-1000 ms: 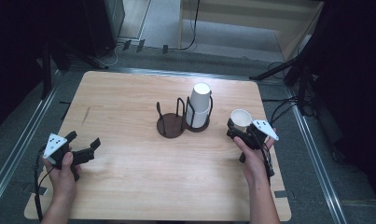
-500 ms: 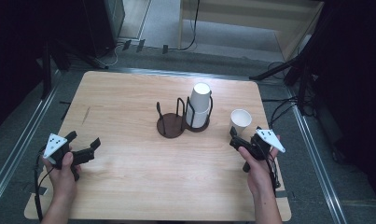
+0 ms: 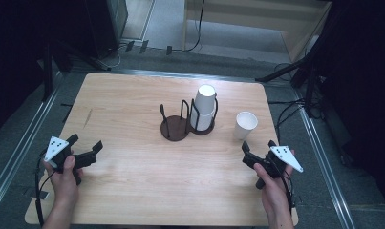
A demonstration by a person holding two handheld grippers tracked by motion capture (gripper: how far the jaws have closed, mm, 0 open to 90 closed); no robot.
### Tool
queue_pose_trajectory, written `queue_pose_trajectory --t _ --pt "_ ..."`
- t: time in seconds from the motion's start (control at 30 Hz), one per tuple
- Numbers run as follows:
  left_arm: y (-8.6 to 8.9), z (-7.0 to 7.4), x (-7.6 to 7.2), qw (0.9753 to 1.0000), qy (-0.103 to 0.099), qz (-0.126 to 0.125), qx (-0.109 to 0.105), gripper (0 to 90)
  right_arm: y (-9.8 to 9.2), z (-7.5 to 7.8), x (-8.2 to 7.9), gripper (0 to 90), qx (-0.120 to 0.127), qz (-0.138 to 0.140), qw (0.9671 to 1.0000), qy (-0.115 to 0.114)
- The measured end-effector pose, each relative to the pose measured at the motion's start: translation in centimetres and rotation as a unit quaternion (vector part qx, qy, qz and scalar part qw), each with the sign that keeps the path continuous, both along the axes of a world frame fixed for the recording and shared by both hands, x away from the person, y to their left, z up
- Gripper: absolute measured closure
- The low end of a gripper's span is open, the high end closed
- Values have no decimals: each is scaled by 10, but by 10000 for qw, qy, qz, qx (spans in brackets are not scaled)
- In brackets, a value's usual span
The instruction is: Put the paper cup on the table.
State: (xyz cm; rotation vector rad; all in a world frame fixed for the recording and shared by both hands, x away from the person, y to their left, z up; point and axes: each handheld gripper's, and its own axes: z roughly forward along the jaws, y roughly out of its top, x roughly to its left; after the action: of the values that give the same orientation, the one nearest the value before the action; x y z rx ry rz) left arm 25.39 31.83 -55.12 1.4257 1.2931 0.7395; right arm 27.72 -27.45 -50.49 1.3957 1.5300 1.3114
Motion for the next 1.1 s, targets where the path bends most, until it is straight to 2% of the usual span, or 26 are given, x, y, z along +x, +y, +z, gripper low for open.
queue_pose_trajectory --t 0.13,0.37,0.9,1.03,1.1 --pt "0 0 0 10000 -1 3 2 0 -8 -6 -10 0 -85 18 10000 19" --pt "0 0 0 10000 -3 1 3 0 -22 -19 -26 0 -54 -2 9999 112" --pt "1 0 0 10000 11 6 -28 0 -42 -33 -56 0 -92 108 9998 159" --pt "2 0 0 9999 49 28 -83 0 -42 -39 -64 66 -163 99 9997 171" --pt "2 0 0 9999 48 40 -109 0 -43 -40 -67 66 -180 96 9997 149"
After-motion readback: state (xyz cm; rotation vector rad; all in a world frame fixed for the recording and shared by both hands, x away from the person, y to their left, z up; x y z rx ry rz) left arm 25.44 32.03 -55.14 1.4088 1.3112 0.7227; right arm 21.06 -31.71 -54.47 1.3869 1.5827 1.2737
